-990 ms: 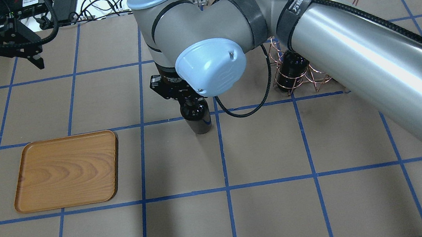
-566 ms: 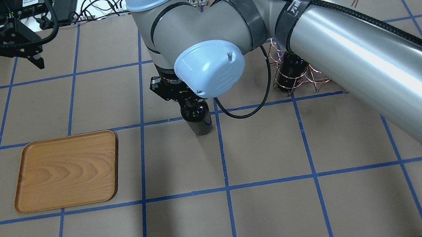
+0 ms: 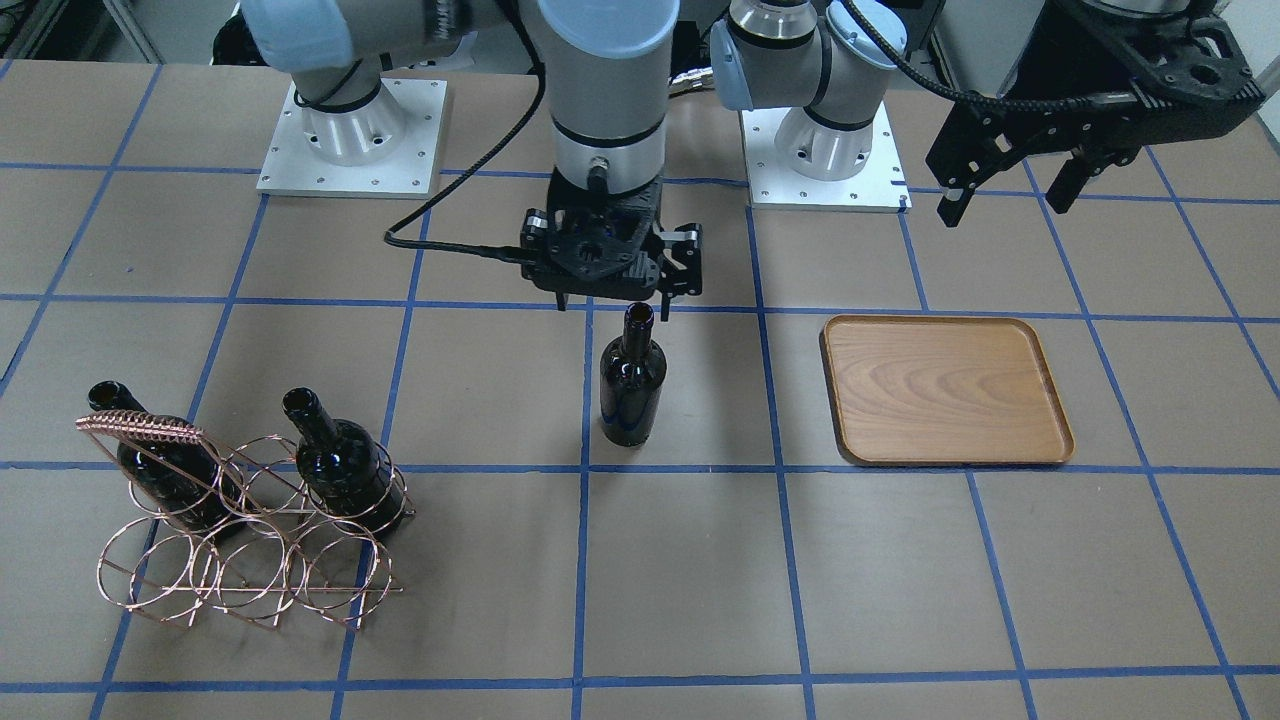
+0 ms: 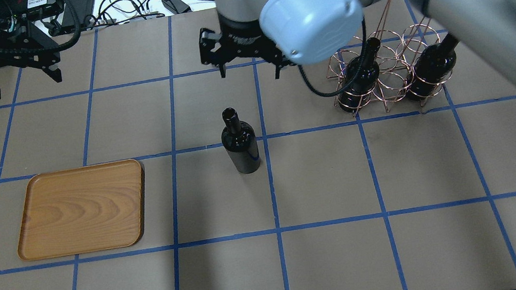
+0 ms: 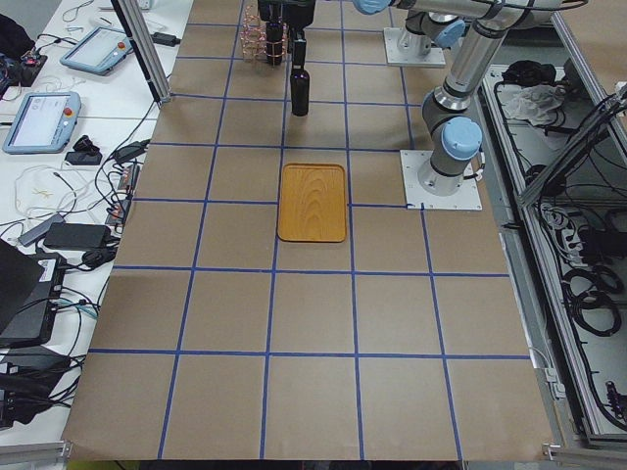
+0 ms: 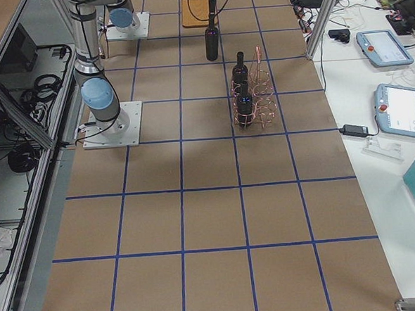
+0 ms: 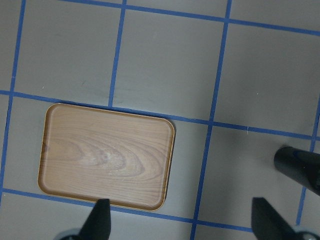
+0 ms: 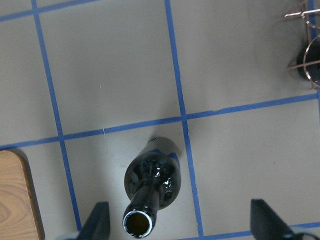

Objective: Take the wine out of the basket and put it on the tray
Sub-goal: 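Move the left gripper over the standing bottle while the right gripper withdraws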

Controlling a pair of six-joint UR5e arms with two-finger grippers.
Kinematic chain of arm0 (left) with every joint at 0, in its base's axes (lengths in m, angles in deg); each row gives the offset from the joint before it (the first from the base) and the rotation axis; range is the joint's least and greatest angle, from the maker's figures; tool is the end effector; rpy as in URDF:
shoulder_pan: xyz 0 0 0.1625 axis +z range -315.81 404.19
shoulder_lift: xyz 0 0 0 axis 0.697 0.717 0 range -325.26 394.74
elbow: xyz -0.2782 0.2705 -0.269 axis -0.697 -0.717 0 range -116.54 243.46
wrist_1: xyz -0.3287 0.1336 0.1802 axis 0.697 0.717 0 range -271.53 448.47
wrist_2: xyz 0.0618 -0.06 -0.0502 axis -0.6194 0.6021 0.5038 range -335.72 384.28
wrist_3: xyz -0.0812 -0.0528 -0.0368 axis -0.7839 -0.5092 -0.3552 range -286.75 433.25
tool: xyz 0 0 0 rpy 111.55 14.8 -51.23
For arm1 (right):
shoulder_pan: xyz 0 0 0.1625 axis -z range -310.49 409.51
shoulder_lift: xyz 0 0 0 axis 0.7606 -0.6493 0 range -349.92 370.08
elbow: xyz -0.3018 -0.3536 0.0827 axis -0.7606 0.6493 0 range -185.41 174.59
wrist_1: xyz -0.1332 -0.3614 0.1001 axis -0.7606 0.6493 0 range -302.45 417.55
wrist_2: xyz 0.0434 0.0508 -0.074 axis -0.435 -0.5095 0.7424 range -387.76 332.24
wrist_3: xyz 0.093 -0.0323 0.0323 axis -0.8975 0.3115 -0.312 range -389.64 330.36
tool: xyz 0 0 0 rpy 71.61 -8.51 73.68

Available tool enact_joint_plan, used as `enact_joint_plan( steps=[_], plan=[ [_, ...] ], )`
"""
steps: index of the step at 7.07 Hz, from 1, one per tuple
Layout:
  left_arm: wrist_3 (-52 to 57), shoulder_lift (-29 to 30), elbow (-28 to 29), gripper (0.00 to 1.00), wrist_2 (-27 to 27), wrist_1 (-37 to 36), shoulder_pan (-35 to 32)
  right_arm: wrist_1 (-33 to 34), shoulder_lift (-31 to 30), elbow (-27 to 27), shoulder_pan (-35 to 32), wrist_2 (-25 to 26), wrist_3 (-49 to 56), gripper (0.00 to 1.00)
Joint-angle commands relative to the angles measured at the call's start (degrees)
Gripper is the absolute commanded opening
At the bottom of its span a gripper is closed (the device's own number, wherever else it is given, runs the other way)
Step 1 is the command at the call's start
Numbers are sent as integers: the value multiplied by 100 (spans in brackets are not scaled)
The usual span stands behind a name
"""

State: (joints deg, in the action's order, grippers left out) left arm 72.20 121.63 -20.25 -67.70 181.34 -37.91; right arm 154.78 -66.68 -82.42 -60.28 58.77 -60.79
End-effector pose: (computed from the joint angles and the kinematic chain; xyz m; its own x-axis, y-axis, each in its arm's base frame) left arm -0.0659 -0.4687 0.6037 -0.9867 -0.1592 -0.0322 -0.1546 0.9813 -0.1142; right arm 0.3328 -0.5121 0.5299 -0.9755 0.1878 -0.1142 0.1968 0.9777 -0.0730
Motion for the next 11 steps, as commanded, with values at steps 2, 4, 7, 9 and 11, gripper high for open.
enact_joint_plan(
  steps=[2, 4, 7, 9, 11],
  plan=[
    [-498, 476, 21, 100, 48, -435, -751, -852, -733, 37, 1158, 421, 1786, 100],
    [-827, 994, 30, 100, 48, -919, -1524, -1100, -927, 37, 1678, 418, 2060, 100],
    [-1187, 1689, 30, 99, 510, -1350, -2187, -1663, -1270, 2, 1706, 52, 2061, 100],
    [-1196, 1840, -22, 94, 584, -1290, -2345, -1811, -1462, -42, 1706, 184, 2409, 100],
    [-1188, 1893, -250, 86, 558, -1097, -2573, -1901, -1543, -86, 1680, 262, 2650, 100]
  ],
)
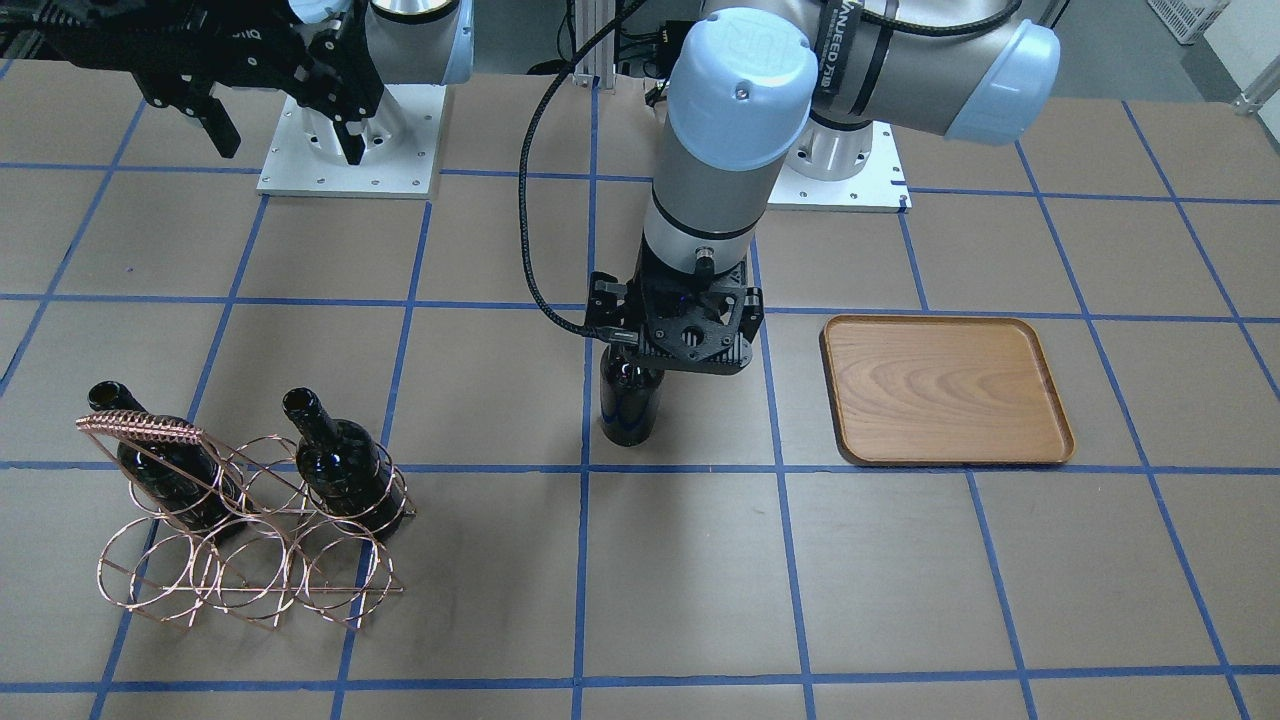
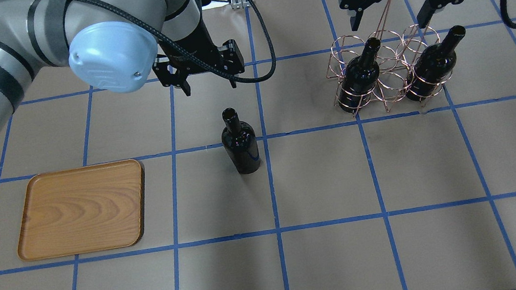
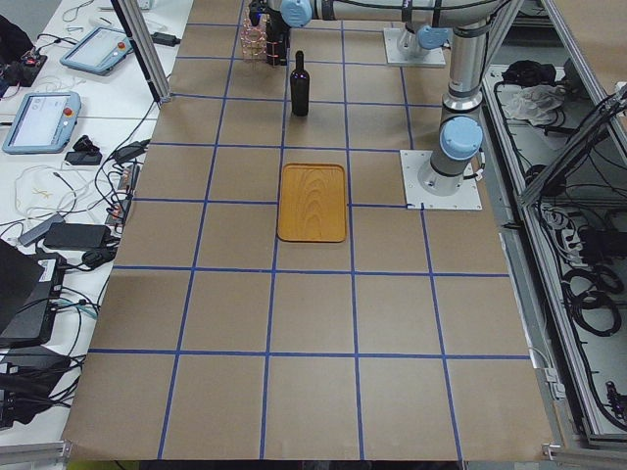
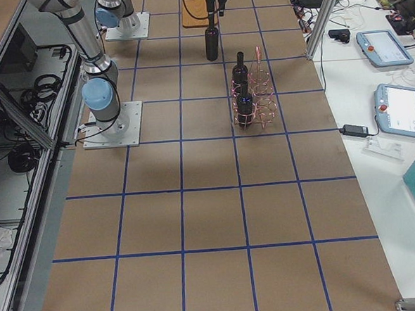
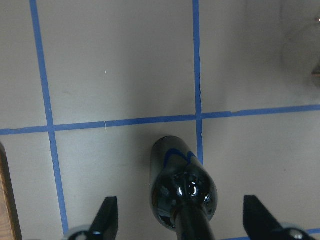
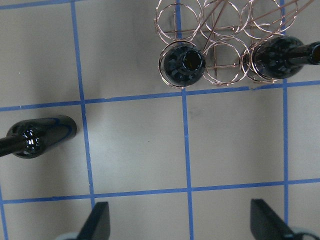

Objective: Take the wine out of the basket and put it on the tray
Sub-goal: 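Grasp the bottle with the left gripper and carry it over the tray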

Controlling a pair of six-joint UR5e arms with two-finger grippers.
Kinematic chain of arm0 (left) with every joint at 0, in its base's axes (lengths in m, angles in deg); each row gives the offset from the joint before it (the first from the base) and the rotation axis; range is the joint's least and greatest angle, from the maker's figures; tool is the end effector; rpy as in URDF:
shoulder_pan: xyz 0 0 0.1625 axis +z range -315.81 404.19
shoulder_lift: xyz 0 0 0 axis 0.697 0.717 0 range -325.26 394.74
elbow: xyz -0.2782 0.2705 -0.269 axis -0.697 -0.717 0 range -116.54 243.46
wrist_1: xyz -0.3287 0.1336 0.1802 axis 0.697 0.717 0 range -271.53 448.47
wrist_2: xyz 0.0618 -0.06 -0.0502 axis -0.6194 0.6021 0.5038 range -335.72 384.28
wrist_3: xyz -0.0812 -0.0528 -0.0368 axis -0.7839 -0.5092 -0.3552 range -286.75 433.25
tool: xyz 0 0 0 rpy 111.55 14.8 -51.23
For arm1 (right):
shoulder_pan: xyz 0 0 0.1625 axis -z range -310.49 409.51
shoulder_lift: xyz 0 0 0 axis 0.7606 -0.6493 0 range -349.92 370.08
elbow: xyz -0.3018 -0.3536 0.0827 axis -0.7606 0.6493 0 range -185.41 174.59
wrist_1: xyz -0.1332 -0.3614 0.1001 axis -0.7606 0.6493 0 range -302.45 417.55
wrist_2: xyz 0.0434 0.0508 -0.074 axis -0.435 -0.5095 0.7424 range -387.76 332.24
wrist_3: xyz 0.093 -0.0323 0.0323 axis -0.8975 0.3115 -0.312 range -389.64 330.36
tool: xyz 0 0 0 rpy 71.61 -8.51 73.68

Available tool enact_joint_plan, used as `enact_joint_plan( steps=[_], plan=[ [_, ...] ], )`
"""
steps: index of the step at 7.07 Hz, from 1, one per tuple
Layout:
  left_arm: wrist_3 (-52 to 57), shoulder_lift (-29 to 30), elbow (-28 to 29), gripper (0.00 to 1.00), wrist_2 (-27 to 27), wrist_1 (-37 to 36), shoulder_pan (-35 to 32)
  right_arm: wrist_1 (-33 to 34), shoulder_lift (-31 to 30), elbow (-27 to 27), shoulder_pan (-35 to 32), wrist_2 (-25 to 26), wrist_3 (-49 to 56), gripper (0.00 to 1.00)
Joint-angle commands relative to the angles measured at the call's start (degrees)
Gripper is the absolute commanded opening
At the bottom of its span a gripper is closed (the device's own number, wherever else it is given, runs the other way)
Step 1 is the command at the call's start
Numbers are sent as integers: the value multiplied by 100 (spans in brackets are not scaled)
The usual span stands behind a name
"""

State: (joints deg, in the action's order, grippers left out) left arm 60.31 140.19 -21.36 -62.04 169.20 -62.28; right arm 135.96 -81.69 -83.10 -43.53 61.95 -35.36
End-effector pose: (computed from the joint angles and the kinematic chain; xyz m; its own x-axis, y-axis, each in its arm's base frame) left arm -0.3022 -0.5287 0.4456 -0.9965 0.0600 0.0586 0.0619 0.9976 0.0315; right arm 0.1578 -0.4454 0.6264 -0.9989 0.0463 -0.0093 0.0466 0.9980 -0.0428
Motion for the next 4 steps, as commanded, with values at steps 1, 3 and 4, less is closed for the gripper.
enact_joint_plan(
  steps=[1, 3, 4],
  plan=[
    [-7, 19, -245, 83, 18, 118, -154, -140, -77, -61, 14, 72, 97, 100],
    [-25, 1, -255, 51, 149, 118, -172, -637, -278, -44, 31, 99, 106, 100],
    [-25, 1, -255, 30, 168, 118, -172, -964, -454, -61, -3, 13, 97, 100]
  ],
)
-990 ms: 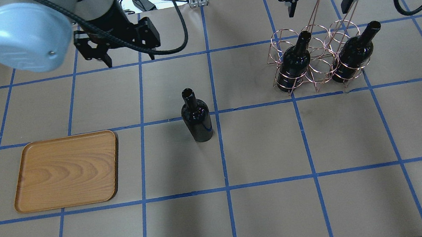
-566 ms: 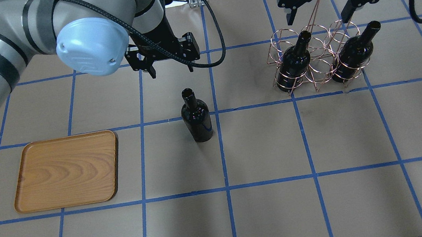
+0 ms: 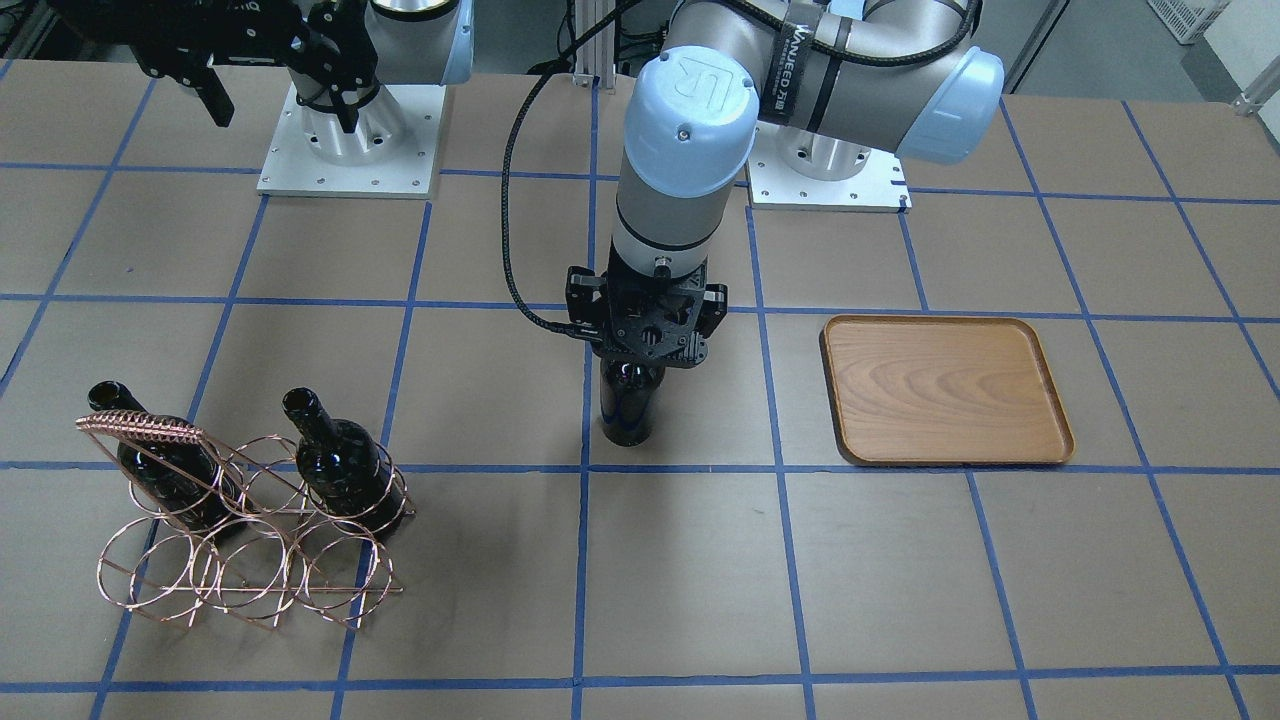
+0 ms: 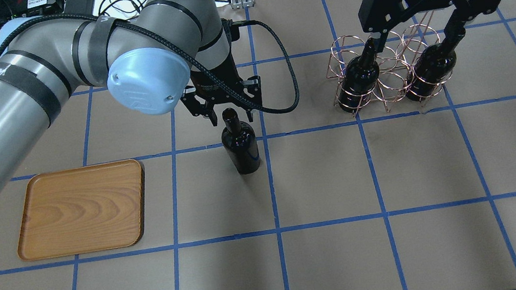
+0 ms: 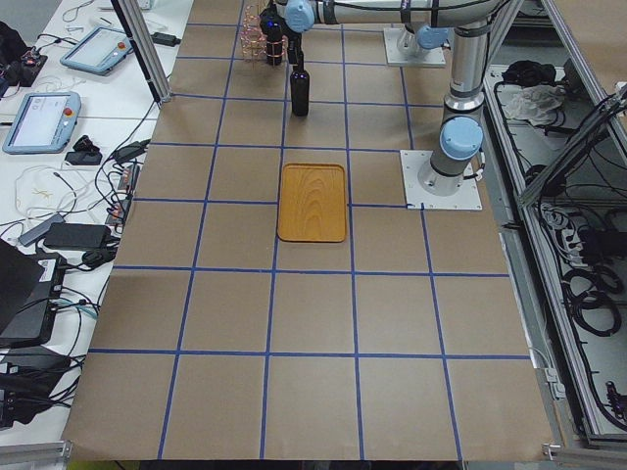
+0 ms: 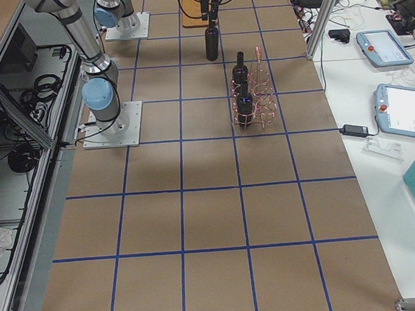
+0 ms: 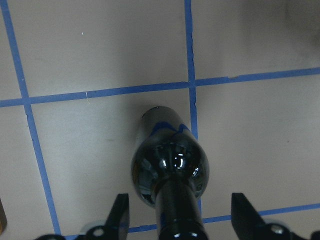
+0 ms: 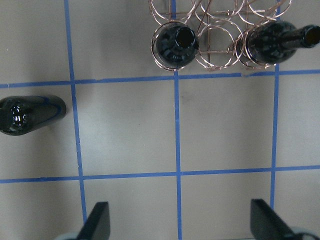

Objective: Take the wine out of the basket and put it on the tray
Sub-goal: 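Grasp the bottle with the left gripper and carry it over the tray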

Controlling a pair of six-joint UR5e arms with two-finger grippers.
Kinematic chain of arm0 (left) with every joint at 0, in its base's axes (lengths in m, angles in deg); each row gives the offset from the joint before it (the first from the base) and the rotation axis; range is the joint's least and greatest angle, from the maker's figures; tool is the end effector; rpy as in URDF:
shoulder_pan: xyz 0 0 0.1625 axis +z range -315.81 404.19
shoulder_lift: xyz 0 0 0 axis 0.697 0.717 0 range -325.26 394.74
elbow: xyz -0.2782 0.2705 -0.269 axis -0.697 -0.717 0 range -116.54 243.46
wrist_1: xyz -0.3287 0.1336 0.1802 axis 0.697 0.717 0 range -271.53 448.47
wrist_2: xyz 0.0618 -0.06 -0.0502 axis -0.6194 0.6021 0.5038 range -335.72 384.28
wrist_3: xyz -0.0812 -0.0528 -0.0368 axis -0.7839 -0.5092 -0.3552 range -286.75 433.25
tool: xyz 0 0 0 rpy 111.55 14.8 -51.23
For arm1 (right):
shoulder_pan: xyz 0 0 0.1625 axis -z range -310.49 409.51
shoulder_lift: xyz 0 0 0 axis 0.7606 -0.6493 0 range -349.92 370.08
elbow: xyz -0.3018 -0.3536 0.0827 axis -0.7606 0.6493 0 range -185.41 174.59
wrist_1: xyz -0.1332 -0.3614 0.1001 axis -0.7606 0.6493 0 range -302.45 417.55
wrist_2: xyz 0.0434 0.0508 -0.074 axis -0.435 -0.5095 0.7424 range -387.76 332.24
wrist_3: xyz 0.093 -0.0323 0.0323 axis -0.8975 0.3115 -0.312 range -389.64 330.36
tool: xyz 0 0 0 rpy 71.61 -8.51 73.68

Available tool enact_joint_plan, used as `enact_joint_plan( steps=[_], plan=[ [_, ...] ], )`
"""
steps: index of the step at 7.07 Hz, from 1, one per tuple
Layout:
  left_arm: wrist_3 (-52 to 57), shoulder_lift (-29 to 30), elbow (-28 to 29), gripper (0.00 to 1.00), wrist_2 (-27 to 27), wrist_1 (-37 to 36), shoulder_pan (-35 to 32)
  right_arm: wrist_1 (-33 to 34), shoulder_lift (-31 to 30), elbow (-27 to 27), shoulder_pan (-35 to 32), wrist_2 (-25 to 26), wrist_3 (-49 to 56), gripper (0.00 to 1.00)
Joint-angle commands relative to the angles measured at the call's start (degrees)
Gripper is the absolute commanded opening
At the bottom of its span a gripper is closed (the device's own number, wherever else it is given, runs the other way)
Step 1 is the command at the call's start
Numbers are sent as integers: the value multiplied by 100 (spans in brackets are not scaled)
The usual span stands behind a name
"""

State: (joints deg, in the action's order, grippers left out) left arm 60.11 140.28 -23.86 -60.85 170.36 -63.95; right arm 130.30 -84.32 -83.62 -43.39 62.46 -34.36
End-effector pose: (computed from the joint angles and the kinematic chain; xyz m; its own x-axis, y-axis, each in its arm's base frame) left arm -0.3165 -0.5097 0.4228 -0.9947 0.0803 0.0636 0.0864 0.9912 0.1000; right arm 0.1542 -0.4143 0.6323 -0.9995 0.0315 0.0054 0.0316 0.9993 0.0181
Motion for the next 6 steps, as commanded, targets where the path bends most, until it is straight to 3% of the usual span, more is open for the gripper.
enact_joint_plan(
  steps=[1, 2, 4, 6],
  plan=[
    [-4, -51, -5, 15, 41, 2, -5, -445, -210, -19, -18, -57, -99, 100],
    [13, -112, -13, 0, 23, 193, 4, -437, -254, -10, -18, -5, -99, 100],
    [371, -262, -5, 0, -64, 248, 335, -428, -307, -19, -44, -100, -108, 100],
    [1334, -577, -31, 0, -685, 746, 1212, -419, -307, -28, -44, -155, -100, 100]
  ],
)
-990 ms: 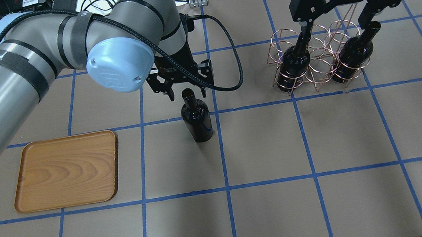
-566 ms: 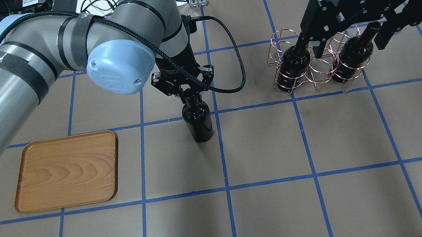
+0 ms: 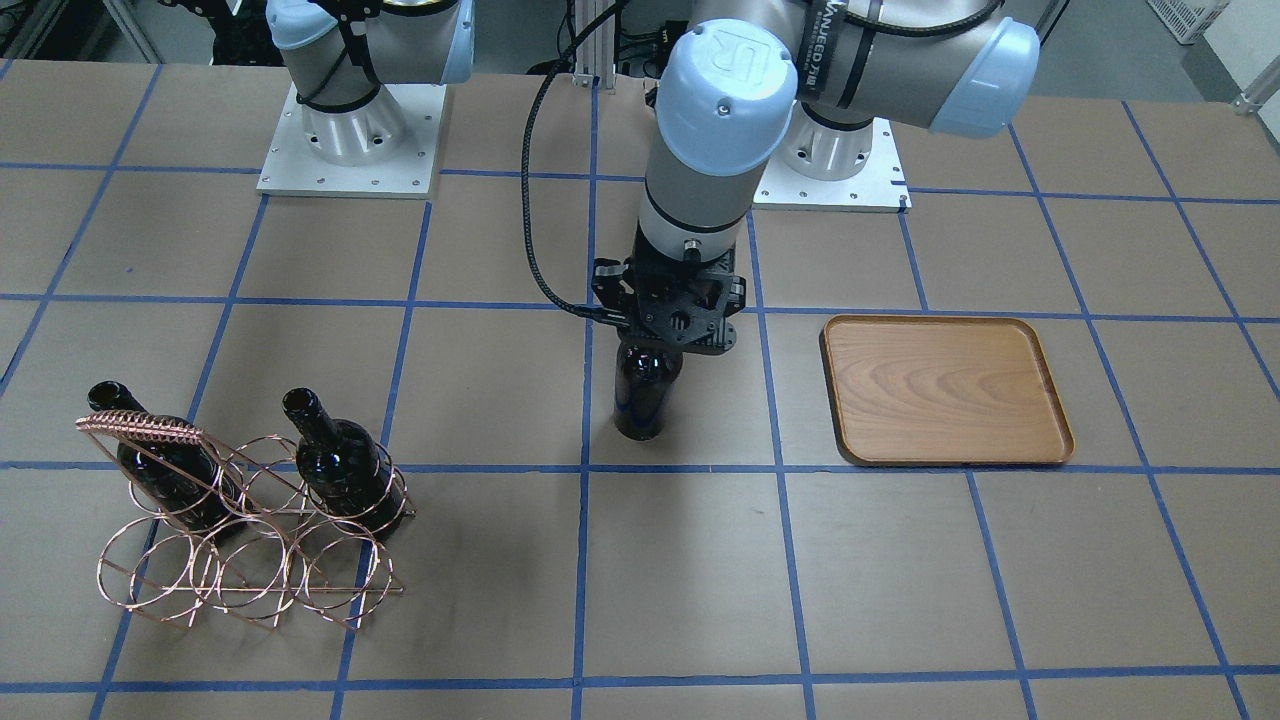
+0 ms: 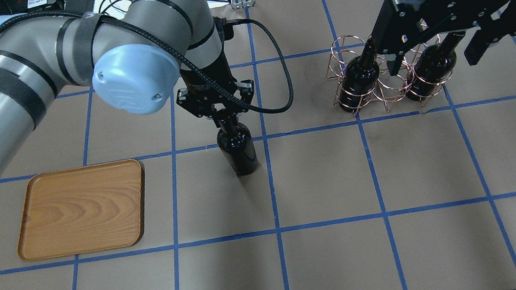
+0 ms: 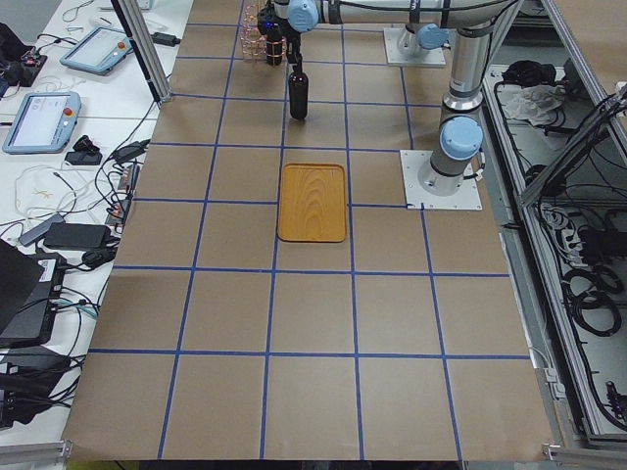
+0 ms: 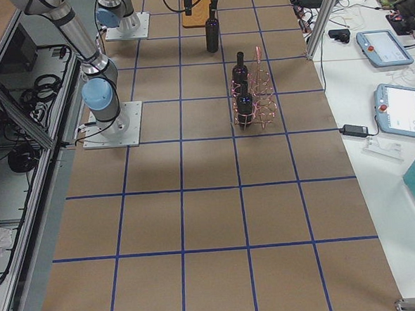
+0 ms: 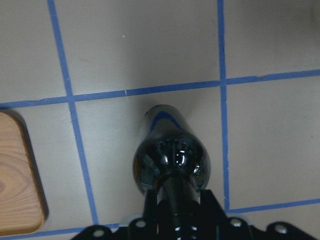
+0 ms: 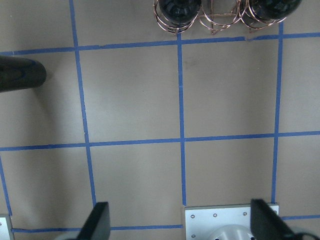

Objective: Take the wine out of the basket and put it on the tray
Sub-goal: 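Grasp the bottle with the left gripper and carry it over the tray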

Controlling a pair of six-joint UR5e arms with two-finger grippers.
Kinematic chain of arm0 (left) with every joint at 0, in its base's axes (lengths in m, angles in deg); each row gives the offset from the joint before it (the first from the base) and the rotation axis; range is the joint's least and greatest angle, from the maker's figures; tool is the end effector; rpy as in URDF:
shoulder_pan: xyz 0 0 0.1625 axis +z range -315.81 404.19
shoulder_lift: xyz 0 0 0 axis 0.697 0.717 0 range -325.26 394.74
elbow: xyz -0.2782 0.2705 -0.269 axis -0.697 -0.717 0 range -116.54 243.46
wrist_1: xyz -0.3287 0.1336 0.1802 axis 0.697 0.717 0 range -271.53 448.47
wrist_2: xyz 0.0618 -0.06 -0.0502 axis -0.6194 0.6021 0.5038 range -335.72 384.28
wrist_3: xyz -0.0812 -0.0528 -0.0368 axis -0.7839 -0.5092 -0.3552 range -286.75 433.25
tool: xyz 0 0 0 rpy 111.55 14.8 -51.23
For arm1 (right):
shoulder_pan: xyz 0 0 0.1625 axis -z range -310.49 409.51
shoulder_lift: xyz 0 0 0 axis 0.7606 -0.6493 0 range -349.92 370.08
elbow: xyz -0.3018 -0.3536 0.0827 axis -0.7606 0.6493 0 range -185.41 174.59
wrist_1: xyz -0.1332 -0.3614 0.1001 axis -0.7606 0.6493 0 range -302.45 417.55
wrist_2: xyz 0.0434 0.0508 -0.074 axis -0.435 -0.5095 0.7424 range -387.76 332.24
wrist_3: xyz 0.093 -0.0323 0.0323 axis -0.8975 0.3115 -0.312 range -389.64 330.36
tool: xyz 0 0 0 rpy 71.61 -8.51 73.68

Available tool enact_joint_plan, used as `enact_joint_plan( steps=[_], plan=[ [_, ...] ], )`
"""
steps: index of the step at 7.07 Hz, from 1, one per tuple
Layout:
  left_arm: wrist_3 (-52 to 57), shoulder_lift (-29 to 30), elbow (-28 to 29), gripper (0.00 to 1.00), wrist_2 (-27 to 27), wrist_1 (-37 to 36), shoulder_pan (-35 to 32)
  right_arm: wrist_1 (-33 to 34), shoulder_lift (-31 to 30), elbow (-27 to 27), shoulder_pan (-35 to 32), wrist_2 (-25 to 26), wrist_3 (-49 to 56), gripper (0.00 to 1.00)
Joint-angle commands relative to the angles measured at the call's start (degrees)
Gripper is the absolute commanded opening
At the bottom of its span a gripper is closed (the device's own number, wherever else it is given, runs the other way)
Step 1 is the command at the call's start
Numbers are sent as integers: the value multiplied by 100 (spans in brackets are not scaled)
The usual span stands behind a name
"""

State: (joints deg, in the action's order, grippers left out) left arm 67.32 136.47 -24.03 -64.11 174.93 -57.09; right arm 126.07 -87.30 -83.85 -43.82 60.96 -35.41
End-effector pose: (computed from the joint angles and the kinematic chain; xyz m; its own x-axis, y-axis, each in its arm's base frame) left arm -0.2421 -0.5178 0.4518 -0.9957 0.0910 0.0176 0.0923 0.9905 0.1015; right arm 0.1581 -0.3804 0.6445 -0.9989 0.0433 -0.0177 0.0424 0.9980 0.0463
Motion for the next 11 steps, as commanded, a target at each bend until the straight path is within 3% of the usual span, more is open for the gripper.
enact_joint_plan(
  steps=[1, 3, 5, 9, 11],
  plan=[
    [820, -476, -101, 0, -389, 579, 1053, 21, -9, -13, -9, -3, -3, 100],
    [2132, -1117, -871, 0, -1036, 478, 2186, 30, -18, -30, -9, -47, -12, 100],
    [2989, -1497, -1410, 0, -1023, -58, 3321, 39, -26, -31, -9, 14, 75, 100],
    [3019, -1586, -1711, 0, -601, -130, 3528, 56, 26, -48, -9, -3, 50, 100],
    [3037, -1551, -1737, 5, -592, -130, 3624, 905, 280, -57, 34, 49, 93, 100]
  ],
)
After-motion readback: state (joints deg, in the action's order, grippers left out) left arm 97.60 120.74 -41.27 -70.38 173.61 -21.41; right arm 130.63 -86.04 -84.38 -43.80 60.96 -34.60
